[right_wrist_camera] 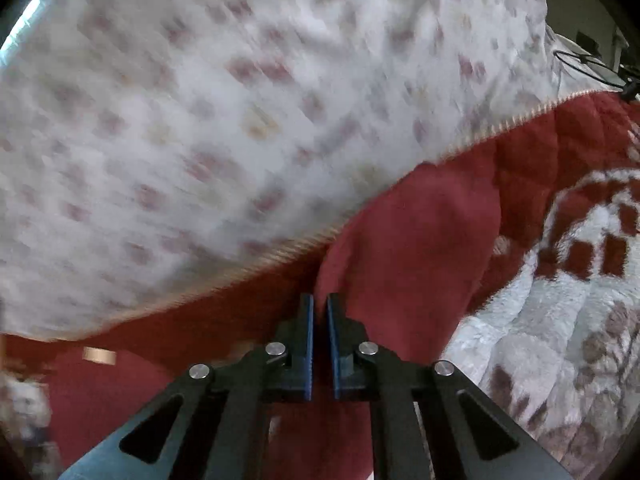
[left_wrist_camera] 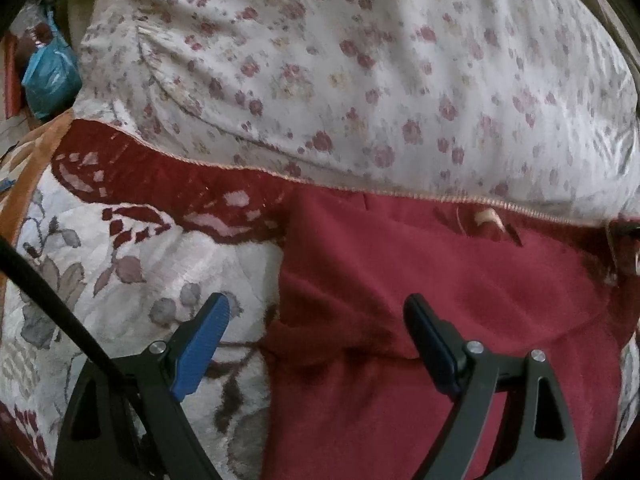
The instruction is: Fold small clothes
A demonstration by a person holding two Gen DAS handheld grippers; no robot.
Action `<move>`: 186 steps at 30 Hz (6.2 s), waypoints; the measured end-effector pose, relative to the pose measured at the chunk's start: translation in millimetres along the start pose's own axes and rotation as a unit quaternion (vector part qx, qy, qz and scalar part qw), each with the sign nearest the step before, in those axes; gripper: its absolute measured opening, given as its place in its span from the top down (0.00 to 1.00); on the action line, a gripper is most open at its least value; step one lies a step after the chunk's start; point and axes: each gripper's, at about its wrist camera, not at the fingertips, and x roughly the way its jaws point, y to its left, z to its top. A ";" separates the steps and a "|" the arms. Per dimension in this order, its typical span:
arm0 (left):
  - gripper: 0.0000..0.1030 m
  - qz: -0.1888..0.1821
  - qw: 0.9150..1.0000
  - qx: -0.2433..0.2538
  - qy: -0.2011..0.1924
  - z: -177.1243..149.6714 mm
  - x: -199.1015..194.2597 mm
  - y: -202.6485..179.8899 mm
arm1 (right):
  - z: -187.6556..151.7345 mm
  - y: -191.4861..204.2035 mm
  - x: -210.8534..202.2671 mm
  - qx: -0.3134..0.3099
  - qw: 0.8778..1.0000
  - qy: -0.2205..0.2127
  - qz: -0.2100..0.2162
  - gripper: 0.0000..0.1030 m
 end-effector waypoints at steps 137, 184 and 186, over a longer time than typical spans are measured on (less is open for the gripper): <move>0.41 -0.046 0.994 -0.097 0.006 26.9 -13.1 54.1 | -106.1 109.7 -9.7 -0.145 0.989 0.009 0.008 0.95; 0.33 -0.002 0.993 -0.119 0.027 24.1 3.1 89.9 | -98.1 182.5 38.1 -0.205 0.973 0.089 0.056 0.97; 0.33 0.003 0.993 -0.118 0.030 23.6 5.3 89.6 | -110.1 197.4 20.1 -0.217 0.968 0.087 0.092 0.69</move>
